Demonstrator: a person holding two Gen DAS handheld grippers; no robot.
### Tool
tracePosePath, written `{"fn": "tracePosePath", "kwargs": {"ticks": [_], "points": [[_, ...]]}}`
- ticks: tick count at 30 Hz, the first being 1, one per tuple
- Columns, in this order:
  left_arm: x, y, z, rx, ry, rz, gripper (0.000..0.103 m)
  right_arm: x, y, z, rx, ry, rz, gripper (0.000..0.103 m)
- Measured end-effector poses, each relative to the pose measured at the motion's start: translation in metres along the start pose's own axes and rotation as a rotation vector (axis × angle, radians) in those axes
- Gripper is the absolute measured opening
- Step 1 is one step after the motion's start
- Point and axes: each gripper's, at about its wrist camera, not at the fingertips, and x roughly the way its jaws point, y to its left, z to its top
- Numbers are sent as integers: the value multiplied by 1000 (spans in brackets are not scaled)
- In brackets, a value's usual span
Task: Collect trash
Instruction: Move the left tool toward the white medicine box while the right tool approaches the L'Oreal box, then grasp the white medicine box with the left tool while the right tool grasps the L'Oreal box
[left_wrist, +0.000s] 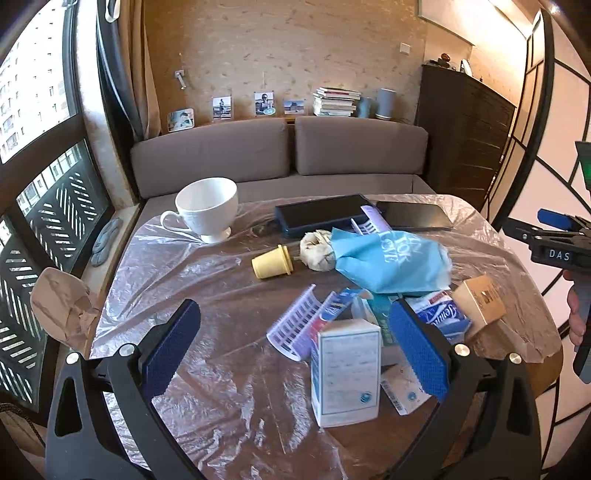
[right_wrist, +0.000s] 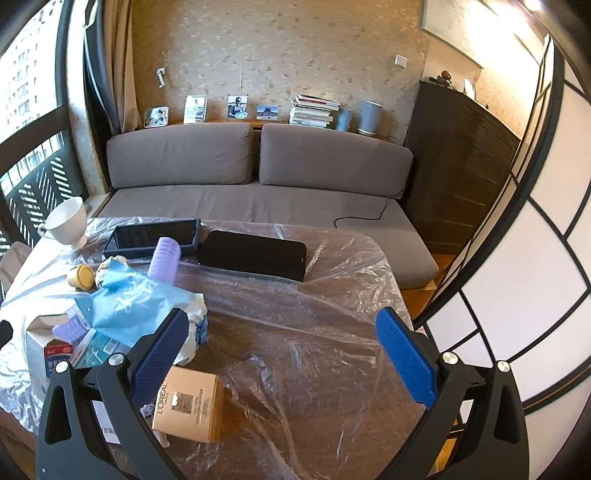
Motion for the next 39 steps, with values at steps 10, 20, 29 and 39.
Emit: {"fn": "tracePosePath", "kwargs": {"ticks": [10, 20, 29, 39], "points": [[1, -19, -19, 47, 47, -59, 102, 1, 14, -23, -17, 56, 107, 99], [30, -29, -42, 45, 115, -42, 102, 33, 41, -50, -35, 155, 163, 99], [46, -26, -46, 31, 126, -49, 102, 41, 32, -59, 21, 170, 183, 91], [53, -24, -45, 29, 130, -42, 102, 51, 25, -64, 11, 179, 149, 91]]}}
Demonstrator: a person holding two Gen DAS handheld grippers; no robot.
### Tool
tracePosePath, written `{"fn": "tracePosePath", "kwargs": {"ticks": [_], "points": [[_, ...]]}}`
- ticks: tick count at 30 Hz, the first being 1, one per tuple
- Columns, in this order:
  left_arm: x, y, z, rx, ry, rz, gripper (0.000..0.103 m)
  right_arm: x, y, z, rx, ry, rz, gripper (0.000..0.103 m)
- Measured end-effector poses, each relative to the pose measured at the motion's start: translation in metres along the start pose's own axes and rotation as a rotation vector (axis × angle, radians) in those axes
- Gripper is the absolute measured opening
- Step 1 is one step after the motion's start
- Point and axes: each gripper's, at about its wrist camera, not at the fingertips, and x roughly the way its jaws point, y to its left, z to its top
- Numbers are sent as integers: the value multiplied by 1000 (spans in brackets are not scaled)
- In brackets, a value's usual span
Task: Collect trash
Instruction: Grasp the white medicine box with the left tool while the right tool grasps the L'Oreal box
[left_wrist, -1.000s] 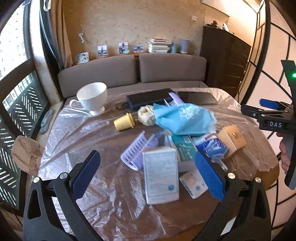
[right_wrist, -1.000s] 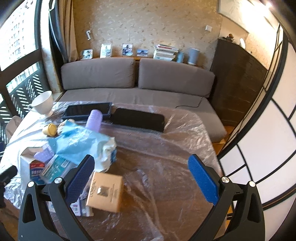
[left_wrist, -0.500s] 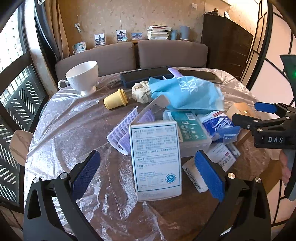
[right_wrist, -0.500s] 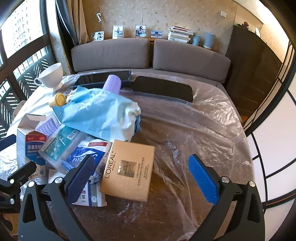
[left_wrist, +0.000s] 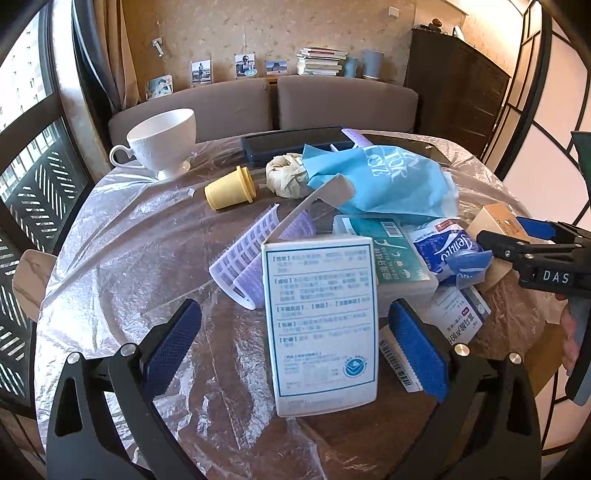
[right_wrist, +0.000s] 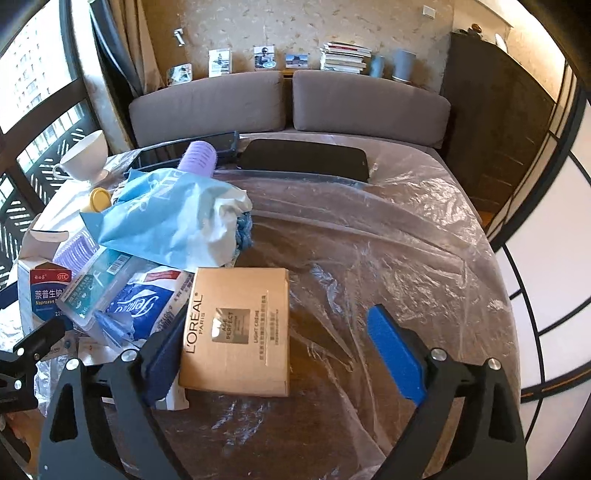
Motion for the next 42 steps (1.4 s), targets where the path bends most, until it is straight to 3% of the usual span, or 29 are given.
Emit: {"fn": "tracePosePath", "kwargs": {"ticks": [3, 16, 19, 20, 21, 29, 42], "points": [[2, 0, 1, 1, -1, -5, 102, 4, 6, 2, -41, -3, -19, 91], [13, 6, 1, -31, 37, -53, 88, 12, 10, 5, -32, 2, 45, 91], [12, 7, 0, -38, 33, -56, 85, 13, 9, 2, -22, 7, 64, 86], [12, 8, 0, -40, 32, -55, 77, 13, 8, 1, -20, 8, 69, 84], [12, 9, 1, -42, 35, -60, 75, 14, 8, 1, -17, 10, 73, 82], [11, 11, 0, -53, 42, -91, 58, 16, 9, -4, -17, 33, 103, 49], [-14, 11, -2, -56, 28, -137, 49, -11, 0, -6, 14, -6, 125, 48]]}}
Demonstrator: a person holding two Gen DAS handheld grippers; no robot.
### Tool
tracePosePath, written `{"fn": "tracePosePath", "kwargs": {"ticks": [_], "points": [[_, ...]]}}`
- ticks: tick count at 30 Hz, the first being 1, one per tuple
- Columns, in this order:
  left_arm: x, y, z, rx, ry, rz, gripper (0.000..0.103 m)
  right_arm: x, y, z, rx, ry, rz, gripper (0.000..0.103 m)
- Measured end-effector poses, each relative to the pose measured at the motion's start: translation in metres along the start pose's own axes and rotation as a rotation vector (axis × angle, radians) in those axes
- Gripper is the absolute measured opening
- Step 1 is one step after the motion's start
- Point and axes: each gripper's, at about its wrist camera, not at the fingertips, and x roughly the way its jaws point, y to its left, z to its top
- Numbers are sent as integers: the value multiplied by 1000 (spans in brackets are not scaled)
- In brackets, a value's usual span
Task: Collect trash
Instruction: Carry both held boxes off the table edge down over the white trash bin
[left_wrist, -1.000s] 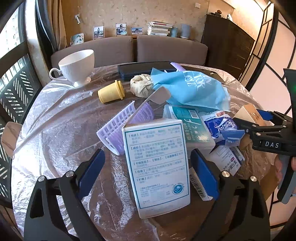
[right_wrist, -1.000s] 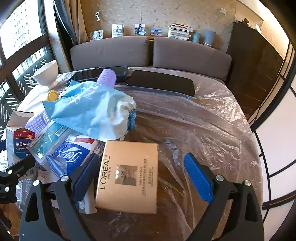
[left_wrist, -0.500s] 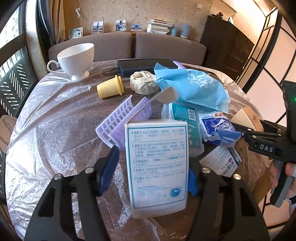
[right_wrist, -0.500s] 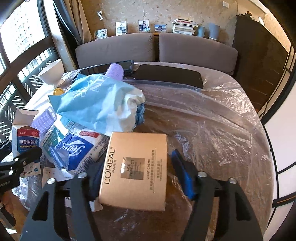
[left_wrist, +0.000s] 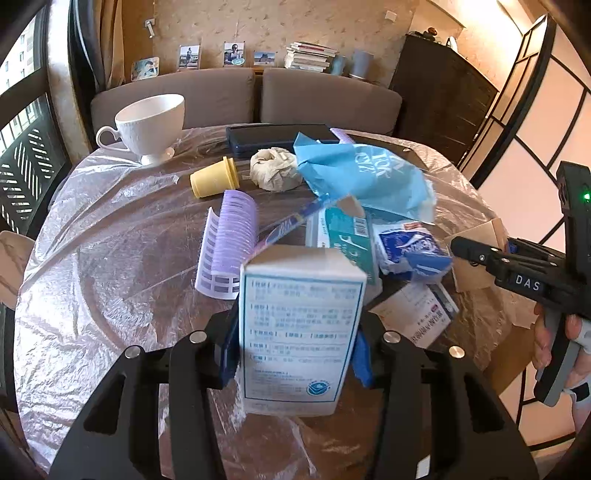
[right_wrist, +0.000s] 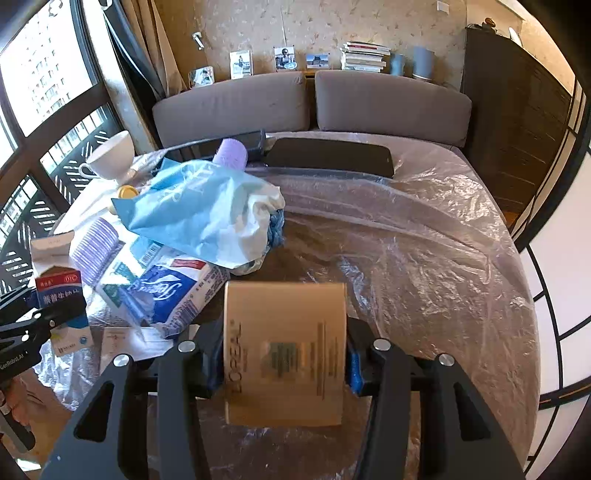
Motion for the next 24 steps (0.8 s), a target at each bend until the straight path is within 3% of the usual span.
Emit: {"fn": "tracePosePath", "kwargs": {"ticks": [24], "points": [[-37, 2, -11, -11, -48, -15, 48, -38, 8, -14, -4, -36, 87, 46]]}}
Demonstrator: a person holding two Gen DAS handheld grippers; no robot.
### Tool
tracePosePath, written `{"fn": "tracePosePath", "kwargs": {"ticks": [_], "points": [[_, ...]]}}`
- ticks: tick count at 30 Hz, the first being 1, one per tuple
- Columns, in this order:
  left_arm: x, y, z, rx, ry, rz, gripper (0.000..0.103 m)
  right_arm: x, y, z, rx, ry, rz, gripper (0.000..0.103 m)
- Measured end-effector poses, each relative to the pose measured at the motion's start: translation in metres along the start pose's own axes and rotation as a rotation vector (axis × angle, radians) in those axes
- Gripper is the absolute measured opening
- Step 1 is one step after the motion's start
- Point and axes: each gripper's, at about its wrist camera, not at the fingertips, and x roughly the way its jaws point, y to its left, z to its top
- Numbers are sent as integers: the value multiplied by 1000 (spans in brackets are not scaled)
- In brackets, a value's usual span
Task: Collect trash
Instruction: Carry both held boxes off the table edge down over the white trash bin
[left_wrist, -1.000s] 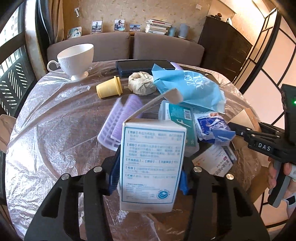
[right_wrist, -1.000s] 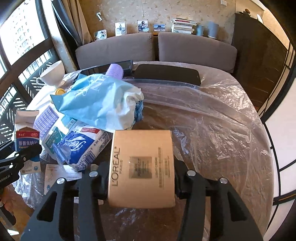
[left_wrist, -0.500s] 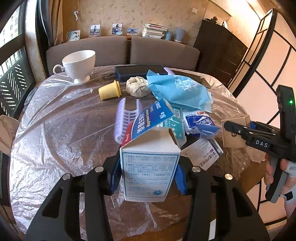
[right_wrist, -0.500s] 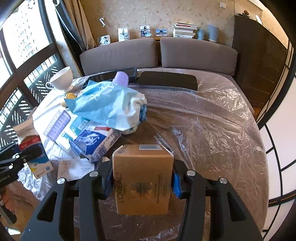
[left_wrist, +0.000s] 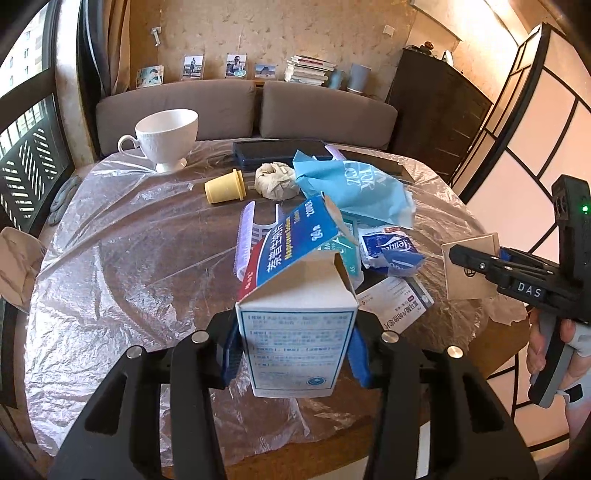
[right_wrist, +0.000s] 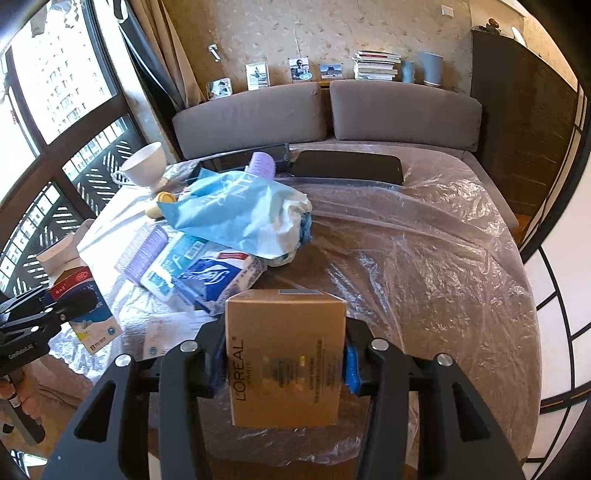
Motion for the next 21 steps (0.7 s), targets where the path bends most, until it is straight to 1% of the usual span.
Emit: {"fn": "tracePosePath", "kwargs": {"ticks": [10, 21], "points": [[-16, -3, -9, 14, 6, -8, 48, -31, 16, -17, -37, 2, 41, 46], [-26, -17, -29, 39, 32, -37, 48, -44, 34, -44, -54, 47, 89, 47]]}}
